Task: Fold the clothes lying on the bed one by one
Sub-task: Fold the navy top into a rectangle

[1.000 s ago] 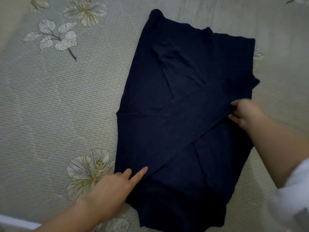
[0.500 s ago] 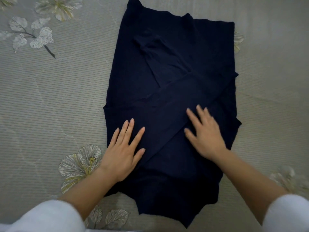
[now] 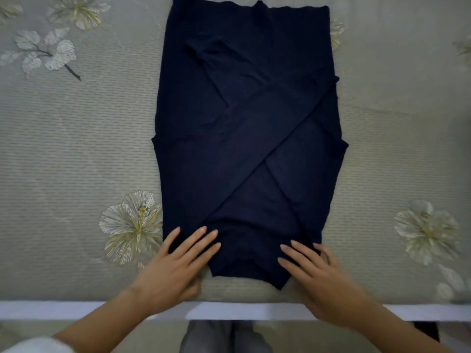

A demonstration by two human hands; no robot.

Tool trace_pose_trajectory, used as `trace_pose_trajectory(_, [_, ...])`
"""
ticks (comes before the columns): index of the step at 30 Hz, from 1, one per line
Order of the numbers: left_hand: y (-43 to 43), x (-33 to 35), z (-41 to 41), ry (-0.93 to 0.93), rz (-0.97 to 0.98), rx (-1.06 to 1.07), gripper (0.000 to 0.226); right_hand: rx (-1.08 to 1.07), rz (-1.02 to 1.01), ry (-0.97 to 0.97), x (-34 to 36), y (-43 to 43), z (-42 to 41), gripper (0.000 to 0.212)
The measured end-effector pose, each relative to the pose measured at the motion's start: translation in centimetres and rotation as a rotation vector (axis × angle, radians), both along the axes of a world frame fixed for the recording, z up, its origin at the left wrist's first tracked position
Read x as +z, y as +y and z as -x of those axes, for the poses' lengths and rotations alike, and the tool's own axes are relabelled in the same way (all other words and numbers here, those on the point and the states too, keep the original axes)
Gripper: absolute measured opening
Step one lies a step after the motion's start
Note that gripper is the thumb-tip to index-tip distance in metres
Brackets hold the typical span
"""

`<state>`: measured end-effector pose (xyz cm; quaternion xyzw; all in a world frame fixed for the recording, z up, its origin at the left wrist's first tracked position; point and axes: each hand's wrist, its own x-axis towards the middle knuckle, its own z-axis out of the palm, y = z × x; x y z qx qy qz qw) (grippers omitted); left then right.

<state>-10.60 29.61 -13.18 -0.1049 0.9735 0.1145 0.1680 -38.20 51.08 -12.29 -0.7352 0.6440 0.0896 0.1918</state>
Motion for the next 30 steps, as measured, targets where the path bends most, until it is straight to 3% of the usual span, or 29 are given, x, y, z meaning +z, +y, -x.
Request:
trace_pose_trajectory(5, [0.8,0.4,3.1,0.077,0.043,0.177,0.034,-0.175,0.184,0.006,-1.8,-0.6,-1.5,0.041])
trace_pose_trajectory(8, [1.4,1.3,3.4,0.055,-0.078,0.270,0.034,-0.357,0.265,-0.097,-1.2,-1.0,-1.9,0.021])
trace_pose_trajectory(13, [4.2,5.3,2.1,-0.121,-0.305,0.441,0.042,-0.592,-0.013,-0.332,2.8,0.5,-1.0,0.015])
trace_pose_trajectory(17, [6.9,8.1,2.3,-0.293,-0.289,0.299,0.024,-0.574,-0.234,-0.388,6.7,1.3,-1.3,0.014])
trace_pose_trajectory(19, [7.9,8.5,2.6,-0.395,-0.410,0.274,0.027,-0.585,-0.446,-0.430,7.4,1.9,-1.2,0.010])
trace_pose_trajectory(23, [7.0,9.2,3.6,-0.462,-0.676,0.378,0.035,-0.818,-0.718,-0.709,7.8,2.2,0.2,0.030])
trace_pose_trajectory(27, [3.4,9.1,5.0,-0.190,-0.711,0.600,0.036,-1.089,-0.547,-0.950,8.7,0.4,2.6,0.017])
trace_pose_trajectory(30, [-0.2,9.7,6.4,-0.097,-0.766,0.626,0.036,-1.148,-0.320,-1.038,9.1,-2.4,4.5,0.014])
